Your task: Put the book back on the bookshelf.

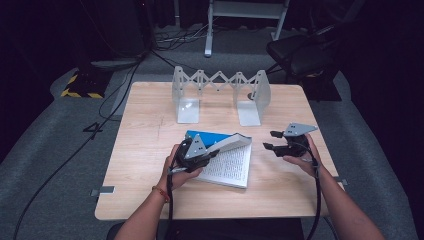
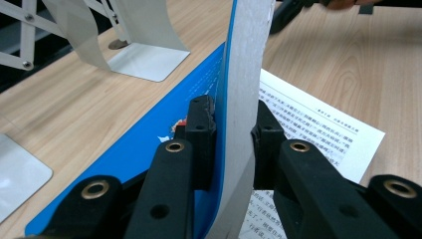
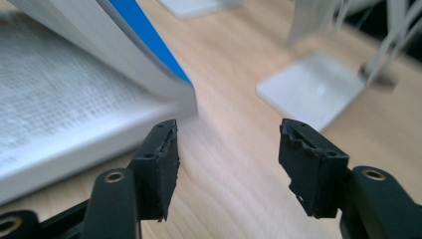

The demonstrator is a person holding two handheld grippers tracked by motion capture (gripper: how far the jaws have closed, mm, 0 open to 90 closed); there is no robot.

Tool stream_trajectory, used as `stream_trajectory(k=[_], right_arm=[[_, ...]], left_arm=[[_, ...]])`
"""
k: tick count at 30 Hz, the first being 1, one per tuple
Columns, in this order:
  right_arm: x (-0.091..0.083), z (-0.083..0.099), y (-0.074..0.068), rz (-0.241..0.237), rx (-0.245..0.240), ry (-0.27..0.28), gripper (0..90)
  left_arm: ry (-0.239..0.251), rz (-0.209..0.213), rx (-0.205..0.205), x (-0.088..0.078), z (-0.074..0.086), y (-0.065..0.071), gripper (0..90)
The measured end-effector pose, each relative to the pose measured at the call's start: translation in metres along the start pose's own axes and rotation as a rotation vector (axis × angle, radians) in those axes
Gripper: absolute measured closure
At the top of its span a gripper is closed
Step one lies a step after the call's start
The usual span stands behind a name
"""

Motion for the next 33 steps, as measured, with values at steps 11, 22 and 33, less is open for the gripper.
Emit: stream_trajectory(k=[11, 22, 33], right_arm=[[0.043, 0.021, -0.008, -0.028, 0.006, -0.069, 39.5], [0.044, 0.010, -0.021, -0.121, 0.059, 0.017, 42.0], [0.008, -0.025, -0.035, -0.196, 0.061, 0.195, 52.4]], left_arm=[[0.028, 0.006, -0.022, -0.004, -0.001, -0.002, 75.7], [0.081, 0.040, -0.062, -0.011, -0.007, -0.005, 75.6], [0.208, 0.086, -0.134, -0.028, -0.020, -0.008, 75.6]])
Point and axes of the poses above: each handheld gripper's, and its own axes: x roughly forward along the jaws, z roughly out of its underside, y roughly to its right, the point moved 6 cm from there along x, roughly forward along the jaws, and after that the axes turned 4 degrees about x, right-handed, at the moved point
